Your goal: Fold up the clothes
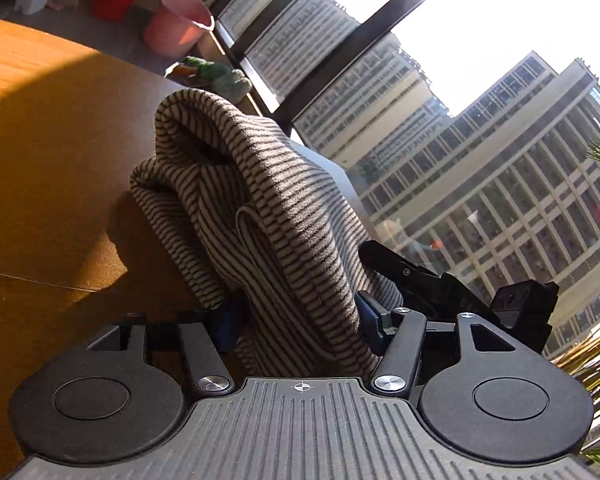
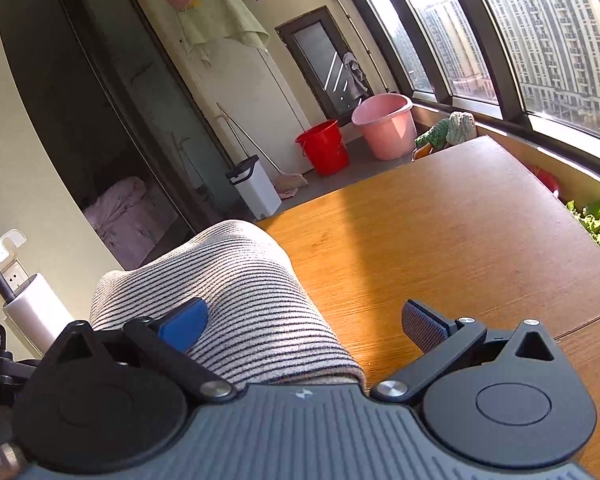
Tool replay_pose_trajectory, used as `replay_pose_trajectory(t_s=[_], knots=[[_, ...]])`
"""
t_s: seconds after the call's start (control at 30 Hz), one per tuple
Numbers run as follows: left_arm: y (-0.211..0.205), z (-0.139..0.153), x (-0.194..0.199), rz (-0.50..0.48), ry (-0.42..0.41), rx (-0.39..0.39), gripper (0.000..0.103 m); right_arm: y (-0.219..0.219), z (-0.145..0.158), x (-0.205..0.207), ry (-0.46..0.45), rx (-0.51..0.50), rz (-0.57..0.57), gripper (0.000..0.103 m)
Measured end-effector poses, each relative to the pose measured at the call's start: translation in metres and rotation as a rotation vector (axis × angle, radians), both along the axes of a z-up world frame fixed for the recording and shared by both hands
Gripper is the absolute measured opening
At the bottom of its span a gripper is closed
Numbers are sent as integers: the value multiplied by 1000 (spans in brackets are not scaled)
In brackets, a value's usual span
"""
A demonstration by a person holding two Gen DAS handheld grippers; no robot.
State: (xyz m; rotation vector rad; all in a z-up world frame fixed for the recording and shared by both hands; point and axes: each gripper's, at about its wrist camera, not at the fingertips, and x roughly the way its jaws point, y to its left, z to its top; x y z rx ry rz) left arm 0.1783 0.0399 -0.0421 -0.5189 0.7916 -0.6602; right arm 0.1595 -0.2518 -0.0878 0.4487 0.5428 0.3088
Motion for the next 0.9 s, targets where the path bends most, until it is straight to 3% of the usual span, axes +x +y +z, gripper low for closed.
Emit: replay_pose_trajectory(t_s=[0.1, 0.27, 0.5, 0.57, 0.73, 0.77, 0.8, 0.9], knots=[[-8, 12, 0, -49, -49, -62, 51, -5, -2, 0, 11, 37, -32, 103], [-11, -4, 8, -50, -9, -77, 51, -9, -6, 2, 29, 77, -60, 103], [3, -25, 20, -7, 58, -107, 53, 7, 3, -10, -59, -29, -40, 103], [10, -13, 21, 16, 8, -87, 53, 16, 8, -20, -110, -83, -2, 103], [20, 11, 38, 99, -88, 11, 53, 22, 10, -19, -103, -114, 37, 103], [19, 10, 45, 105, -99, 42, 51, 21, 9, -18, -95, -108, 36, 103], [19, 9, 52, 110, -109, 73, 40, 19, 9, -17, -89, -95, 27, 103], [17, 0, 76, 124, -113, 131, 36, 13, 6, -15, -72, -61, 7, 103]])
